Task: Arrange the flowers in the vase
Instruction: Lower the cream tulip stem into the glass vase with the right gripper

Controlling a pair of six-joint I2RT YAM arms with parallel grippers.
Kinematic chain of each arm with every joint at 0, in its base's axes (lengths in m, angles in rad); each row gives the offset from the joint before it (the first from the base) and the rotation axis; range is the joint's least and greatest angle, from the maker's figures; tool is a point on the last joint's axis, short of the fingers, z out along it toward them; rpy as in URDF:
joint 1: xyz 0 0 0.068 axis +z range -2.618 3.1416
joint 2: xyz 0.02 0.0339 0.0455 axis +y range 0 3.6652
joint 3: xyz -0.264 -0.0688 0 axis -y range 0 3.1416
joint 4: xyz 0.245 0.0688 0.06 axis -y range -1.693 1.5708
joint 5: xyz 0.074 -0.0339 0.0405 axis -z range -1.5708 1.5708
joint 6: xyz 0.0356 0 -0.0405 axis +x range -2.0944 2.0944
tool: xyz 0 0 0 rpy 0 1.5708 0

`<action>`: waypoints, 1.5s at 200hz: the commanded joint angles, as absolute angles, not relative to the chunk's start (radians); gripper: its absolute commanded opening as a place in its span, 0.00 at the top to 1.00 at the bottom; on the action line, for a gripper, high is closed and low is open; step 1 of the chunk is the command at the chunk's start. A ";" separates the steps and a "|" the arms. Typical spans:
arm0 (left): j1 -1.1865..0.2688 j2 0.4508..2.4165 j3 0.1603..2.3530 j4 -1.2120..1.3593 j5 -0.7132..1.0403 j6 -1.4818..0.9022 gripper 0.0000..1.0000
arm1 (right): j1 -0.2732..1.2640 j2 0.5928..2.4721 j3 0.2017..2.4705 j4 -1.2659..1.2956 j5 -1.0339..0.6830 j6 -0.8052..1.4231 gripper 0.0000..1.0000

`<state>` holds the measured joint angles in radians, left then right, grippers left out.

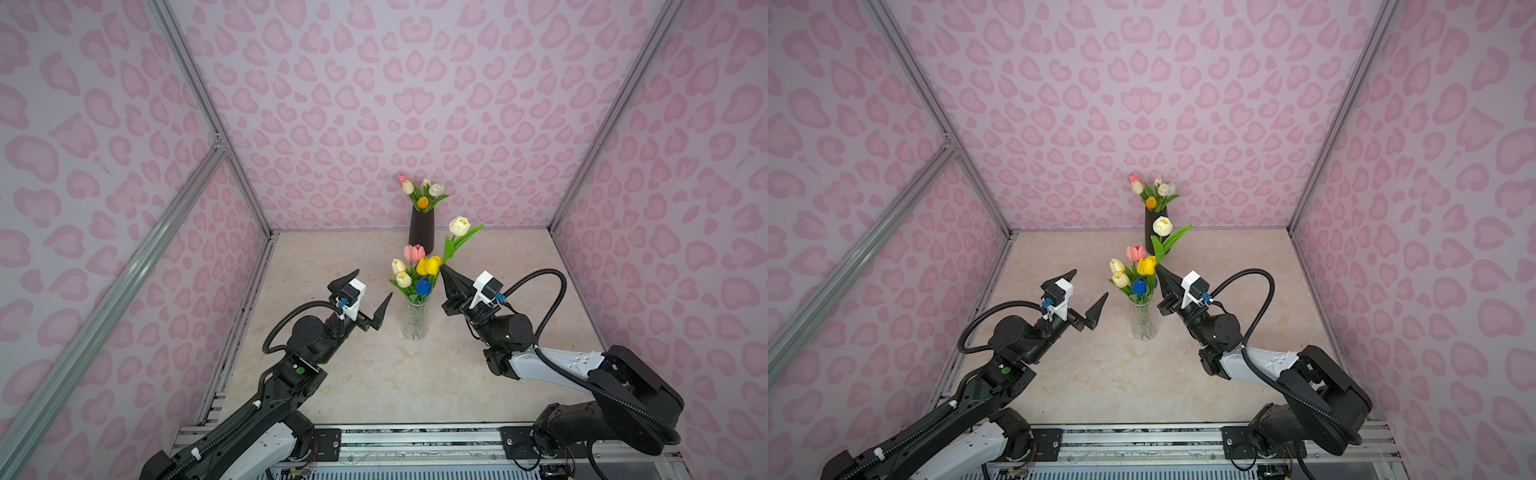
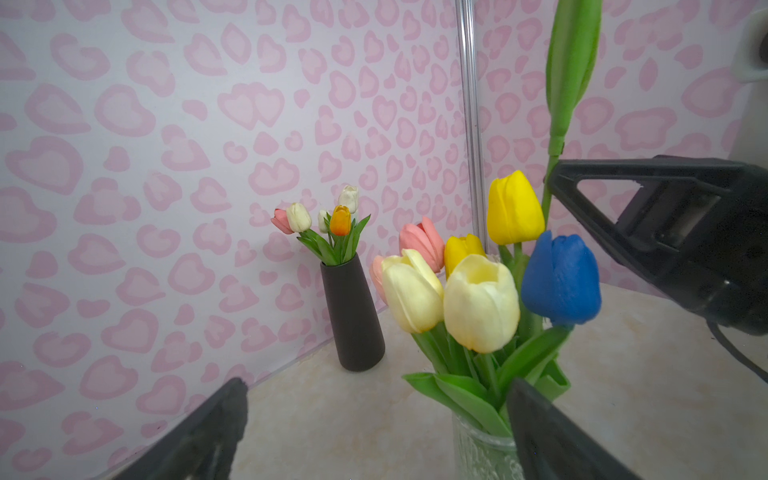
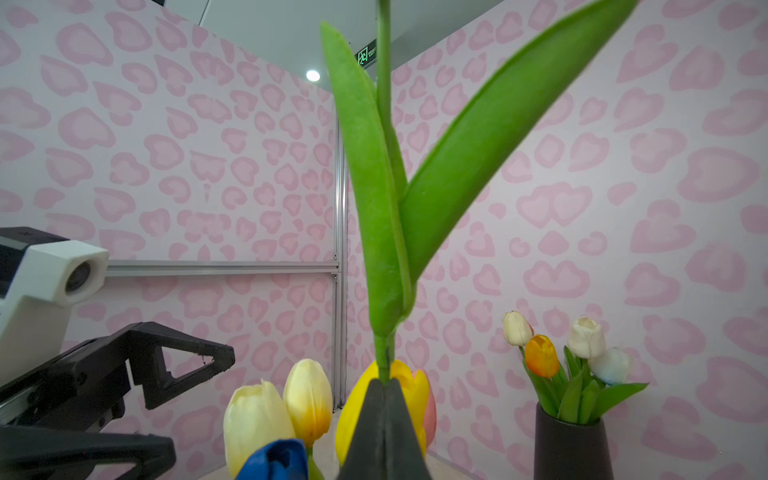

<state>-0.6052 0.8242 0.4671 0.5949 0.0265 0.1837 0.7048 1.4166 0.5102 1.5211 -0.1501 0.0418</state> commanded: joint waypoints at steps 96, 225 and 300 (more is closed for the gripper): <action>-0.606 0.828 0.467 0.605 0.029 0.186 0.01 | 0.712 1.500 0.549 1.562 -0.122 0.013 1.00; -0.606 0.836 0.469 0.605 0.032 0.189 0.01 | 0.715 1.494 0.470 1.561 -0.149 0.050 1.00; -0.606 0.829 0.462 0.601 0.020 0.197 0.01 | 0.708 1.446 0.433 1.558 -0.201 0.027 0.61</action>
